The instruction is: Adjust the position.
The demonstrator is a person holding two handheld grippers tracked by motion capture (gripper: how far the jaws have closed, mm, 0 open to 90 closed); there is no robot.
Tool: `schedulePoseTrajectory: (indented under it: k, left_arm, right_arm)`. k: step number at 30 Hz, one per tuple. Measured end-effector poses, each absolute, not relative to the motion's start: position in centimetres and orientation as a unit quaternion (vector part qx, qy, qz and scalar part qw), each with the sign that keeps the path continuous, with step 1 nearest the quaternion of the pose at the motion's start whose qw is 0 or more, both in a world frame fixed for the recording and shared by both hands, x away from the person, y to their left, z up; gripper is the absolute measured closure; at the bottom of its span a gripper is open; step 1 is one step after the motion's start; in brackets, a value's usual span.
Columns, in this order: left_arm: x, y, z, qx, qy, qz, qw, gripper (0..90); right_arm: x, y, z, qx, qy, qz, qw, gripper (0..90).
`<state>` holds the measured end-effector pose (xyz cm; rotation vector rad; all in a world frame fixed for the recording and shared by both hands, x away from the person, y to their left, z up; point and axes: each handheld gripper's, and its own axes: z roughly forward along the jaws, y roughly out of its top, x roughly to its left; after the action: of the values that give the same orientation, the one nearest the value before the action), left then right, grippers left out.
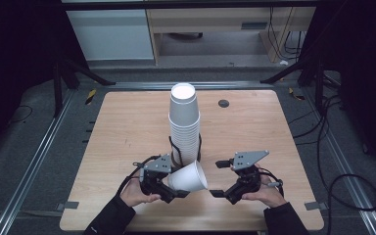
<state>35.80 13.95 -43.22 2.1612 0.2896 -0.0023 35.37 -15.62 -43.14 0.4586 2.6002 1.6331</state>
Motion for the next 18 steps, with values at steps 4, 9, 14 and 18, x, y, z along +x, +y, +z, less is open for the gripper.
schedulePoseTrajectory:
  k: [4, 9, 14, 18]
  left_arm:
    - [35.6, 13.7, -43.2, 0.881, 0.112, -0.002, 0.460, 21.2]
    - [35.5, 13.3, -42.9, 0.878, 0.103, 0.000, 0.467, 21.2]
    - [35.3, 13.0, -42.9, 0.878, 0.099, -0.001, 0.469, 21.2]
    - [35.2, 12.8, -42.9, 0.876, 0.097, 0.002, 0.473, 21.3]
  right_arm:
    - [35.2, -15.3, -43.2, 0.142, 0.836, 0.529, 0.010, 2.3]
    - [35.2, -14.9, -43.3, 0.138, 0.835, 0.533, 0.007, 2.6]
    - [35.1, -14.8, -43.3, 0.136, 0.831, 0.540, 0.003, 2.7]
    - [35.2, -14.6, -43.4, 0.138, 0.828, 0.544, -0.002, 2.8]
